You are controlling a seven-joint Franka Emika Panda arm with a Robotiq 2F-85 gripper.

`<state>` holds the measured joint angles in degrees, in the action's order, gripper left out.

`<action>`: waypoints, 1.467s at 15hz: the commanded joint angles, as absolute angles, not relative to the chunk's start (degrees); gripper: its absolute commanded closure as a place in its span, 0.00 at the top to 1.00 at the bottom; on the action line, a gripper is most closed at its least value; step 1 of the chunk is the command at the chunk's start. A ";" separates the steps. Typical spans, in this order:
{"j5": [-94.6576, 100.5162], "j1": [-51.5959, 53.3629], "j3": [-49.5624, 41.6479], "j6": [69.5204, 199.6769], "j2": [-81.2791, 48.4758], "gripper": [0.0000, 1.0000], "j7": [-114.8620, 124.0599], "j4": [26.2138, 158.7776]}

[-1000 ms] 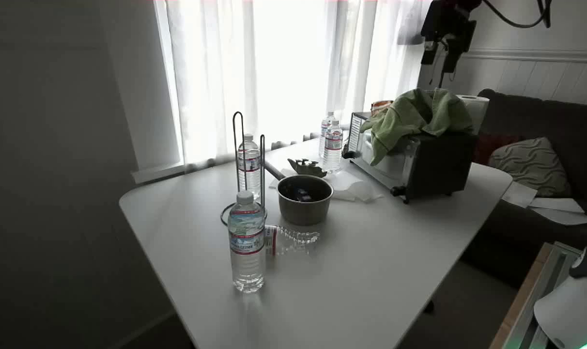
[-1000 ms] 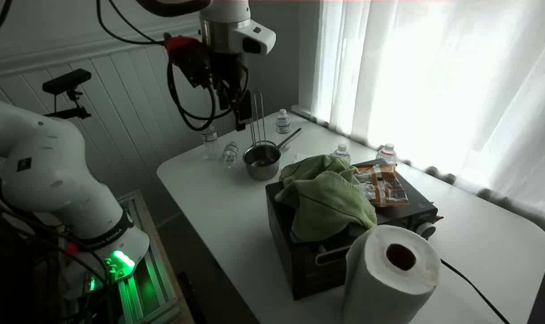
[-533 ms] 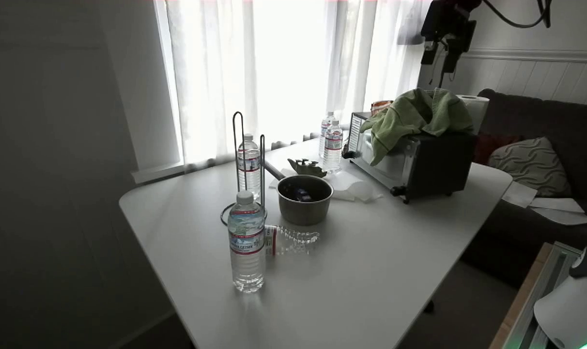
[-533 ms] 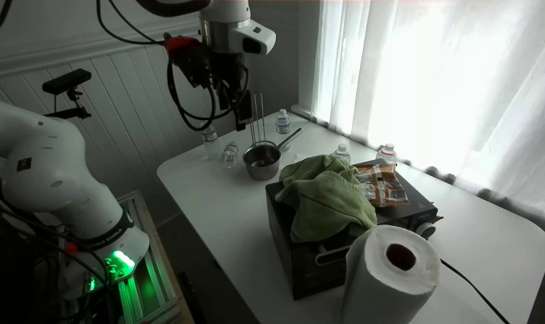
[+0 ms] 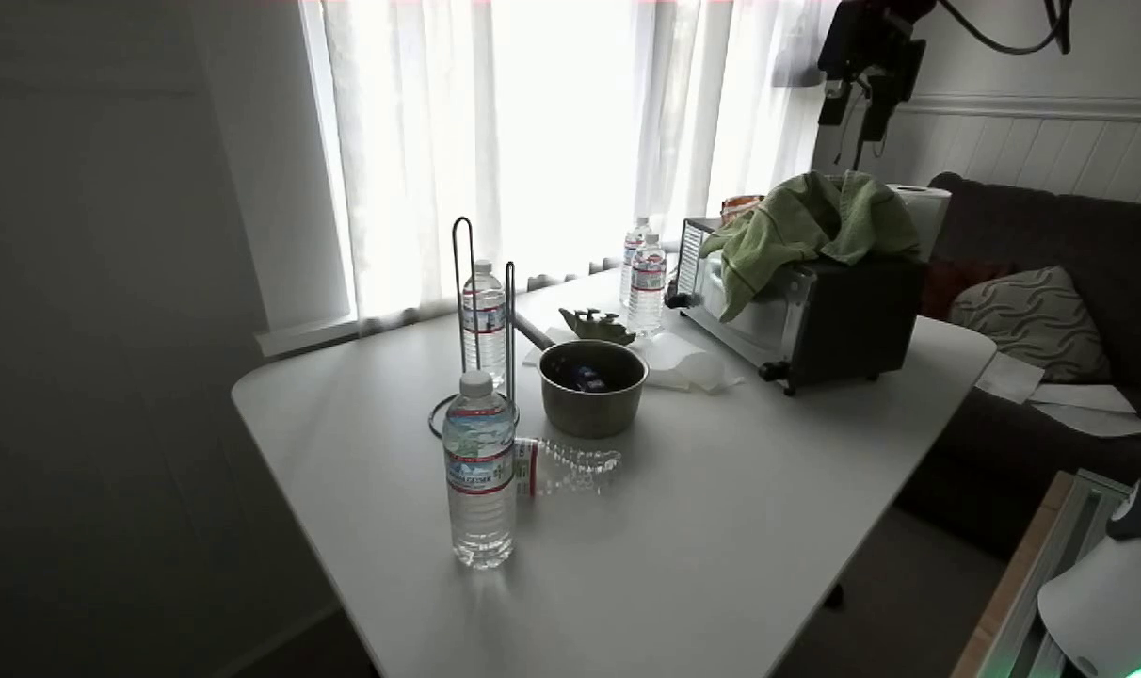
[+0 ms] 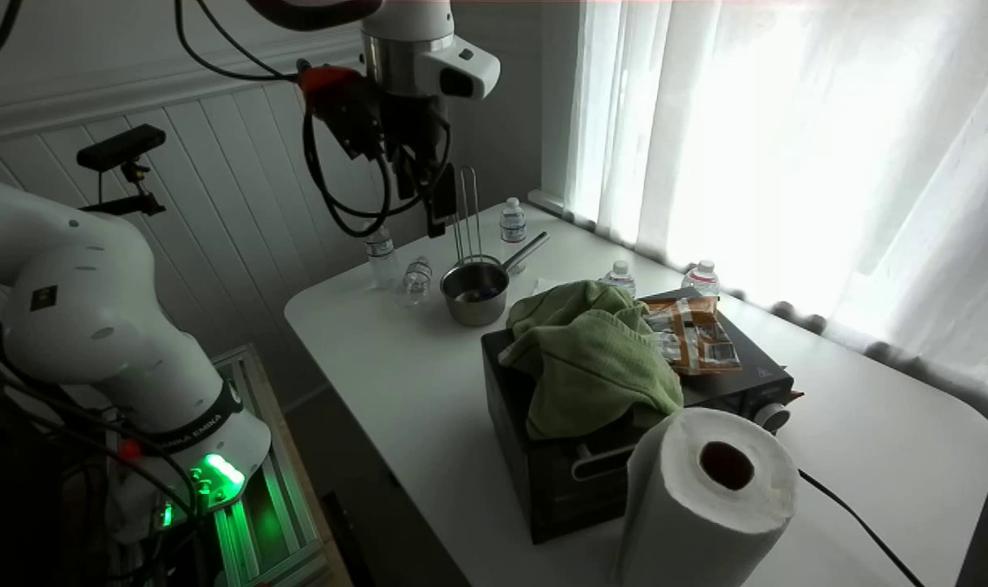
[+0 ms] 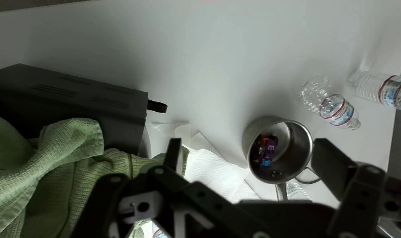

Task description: Pick up the left water bottle on the right side of the table next to the black oven and move it to the left side of the table

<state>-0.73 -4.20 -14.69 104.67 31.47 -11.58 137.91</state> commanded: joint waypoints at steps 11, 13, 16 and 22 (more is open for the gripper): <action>-2.72 -5.22 -10.35 113.39 24.17 1.00 -2.52 134.13; -2.37 -5.46 -8.47 117.61 19.33 1.00 2.92 131.07; -1.03 -6.21 -6.88 119.89 11.85 1.00 10.49 125.25; -1.93 -6.51 -7.50 119.26 -2.81 1.00 17.70 111.81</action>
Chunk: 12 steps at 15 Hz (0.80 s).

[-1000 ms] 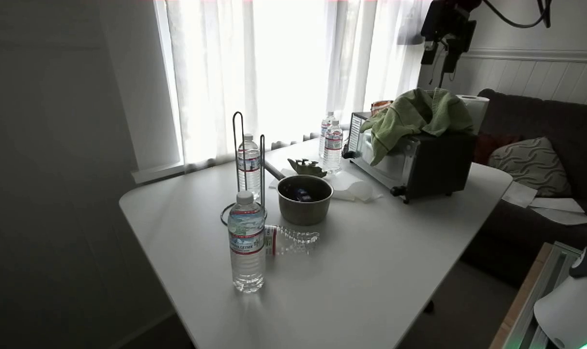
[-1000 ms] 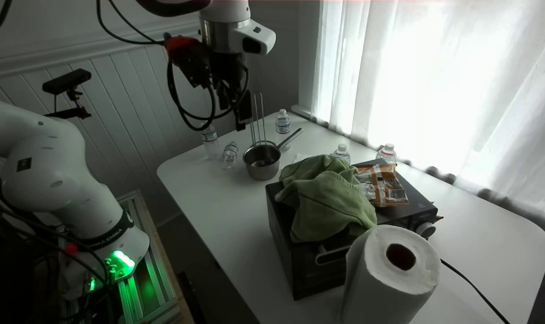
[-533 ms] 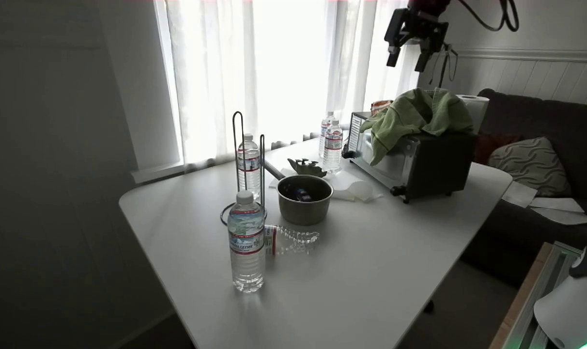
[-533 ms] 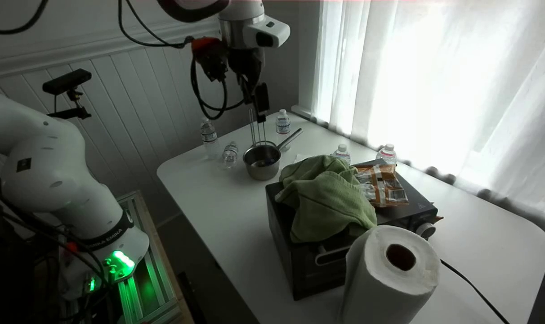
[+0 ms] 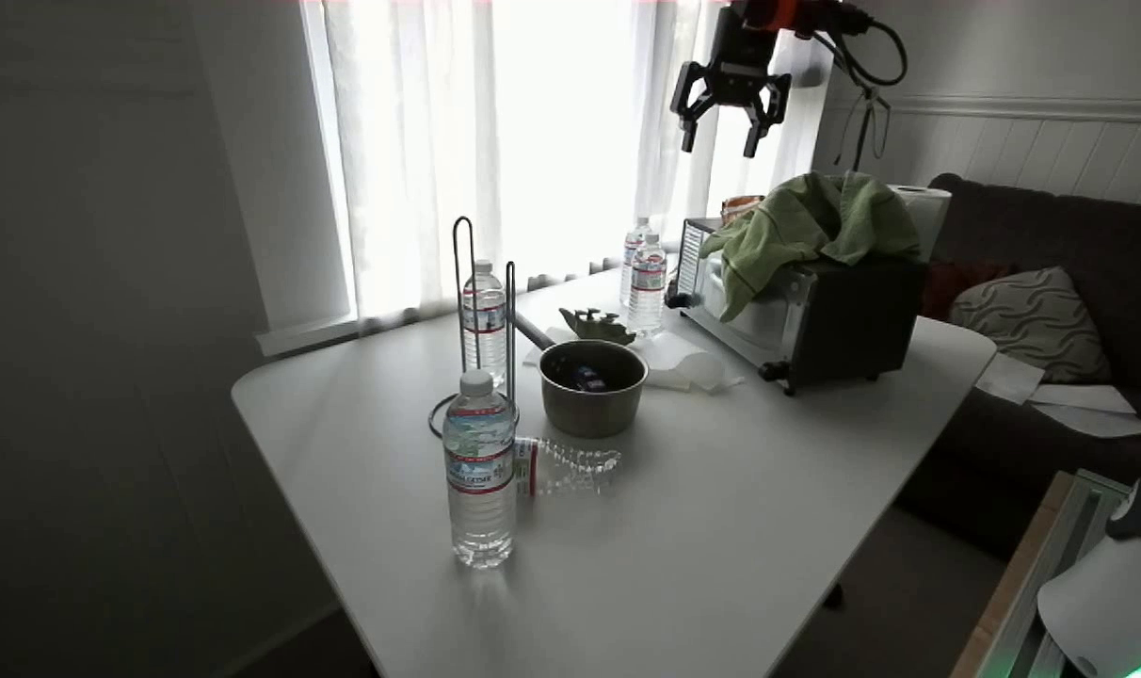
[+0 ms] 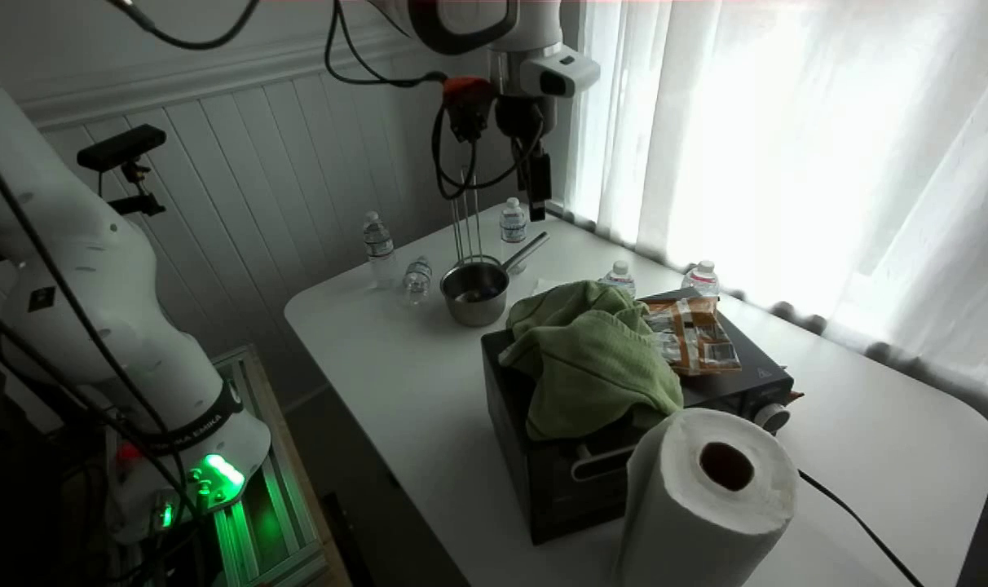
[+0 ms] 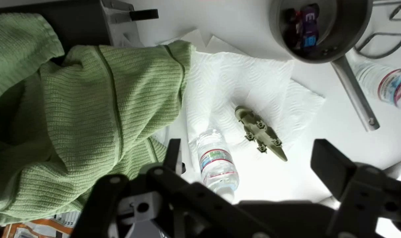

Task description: Pick up the left water bottle on the right side of the table next to the black oven and move it to the left side of the table

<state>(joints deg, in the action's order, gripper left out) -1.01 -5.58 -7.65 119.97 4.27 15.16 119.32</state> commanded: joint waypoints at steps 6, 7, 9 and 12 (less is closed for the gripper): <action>-1.80 -6.49 -8.46 122.69 -13.90 1.00 22.57 103.79; -2.05 -6.55 -8.63 123.45 -15.72 1.00 23.05 102.61; -3.30 -6.85 -8.68 125.77 -18.82 1.00 22.99 100.77; -4.98 -7.43 -8.75 128.01 -22.82 1.00 22.56 98.28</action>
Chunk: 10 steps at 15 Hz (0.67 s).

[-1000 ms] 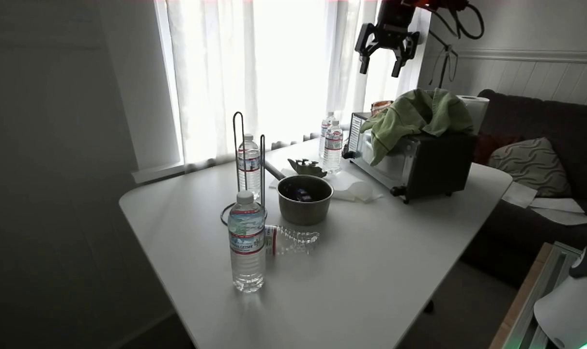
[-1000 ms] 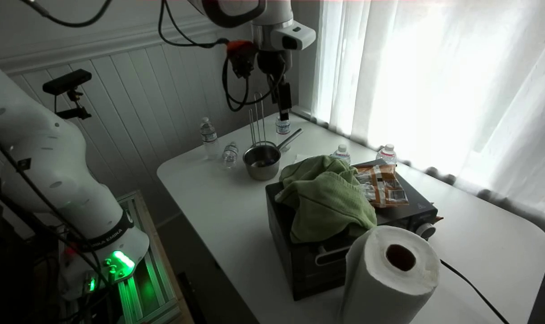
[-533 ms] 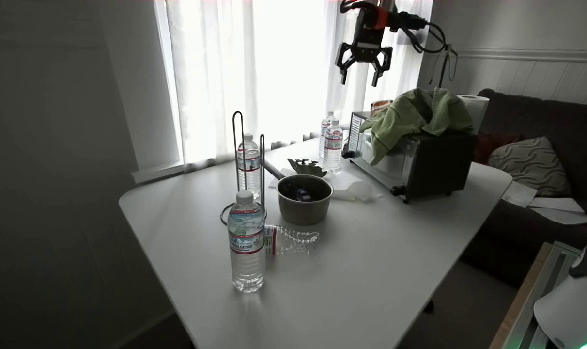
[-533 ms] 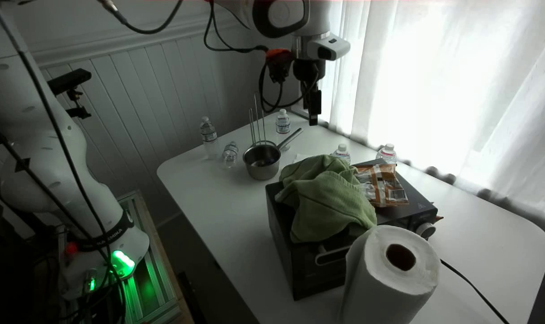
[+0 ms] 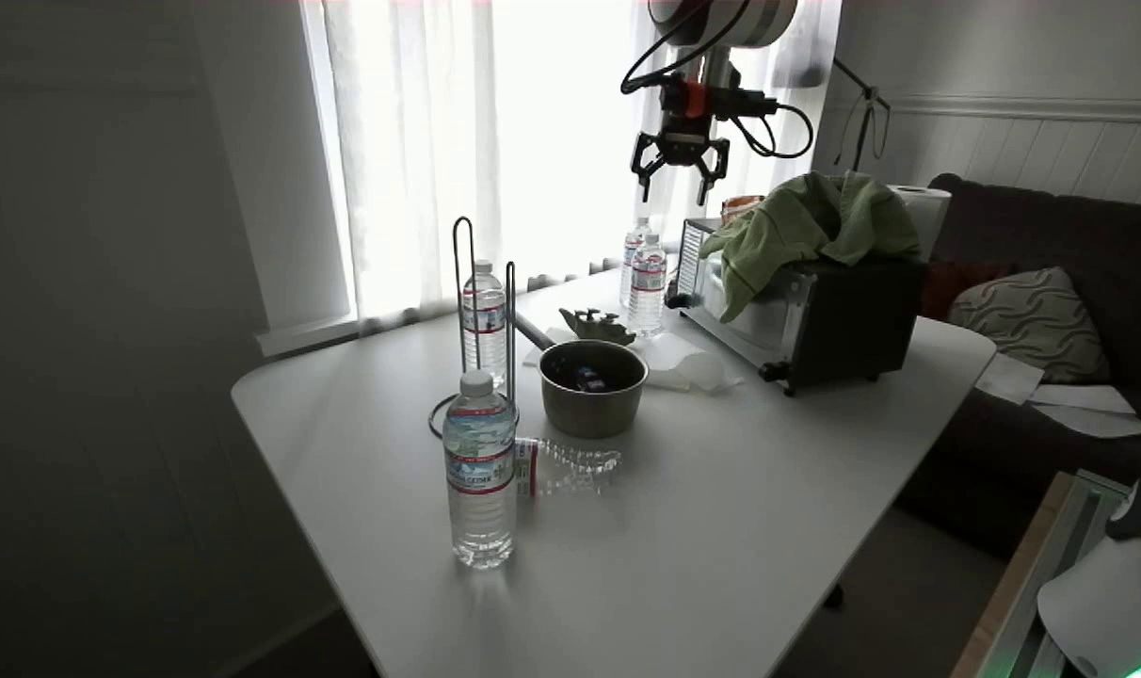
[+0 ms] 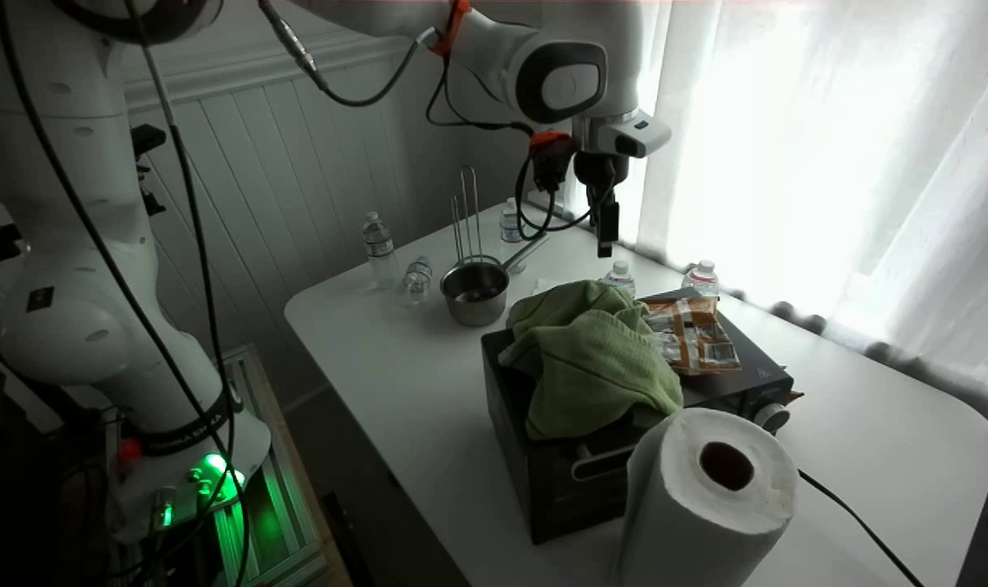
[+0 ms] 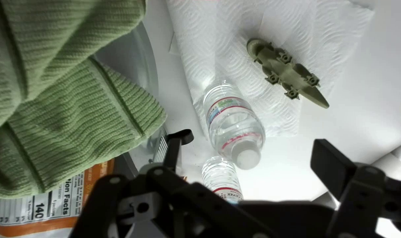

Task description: Pick up the left water bottle on the right side of the table next to the black oven and move it to the left side of the table

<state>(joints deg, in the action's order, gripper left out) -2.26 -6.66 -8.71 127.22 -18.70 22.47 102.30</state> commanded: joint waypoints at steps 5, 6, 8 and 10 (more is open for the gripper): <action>-7.61 -7.83 -8.70 128.68 -27.56 1.00 22.65 94.89; -7.61 -7.78 -8.80 128.85 -28.26 1.00 22.79 94.30; -8.02 -7.86 -8.87 128.84 -29.44 1.00 23.08 93.22; -8.18 -7.84 -8.98 128.68 -30.38 0.79 23.33 92.23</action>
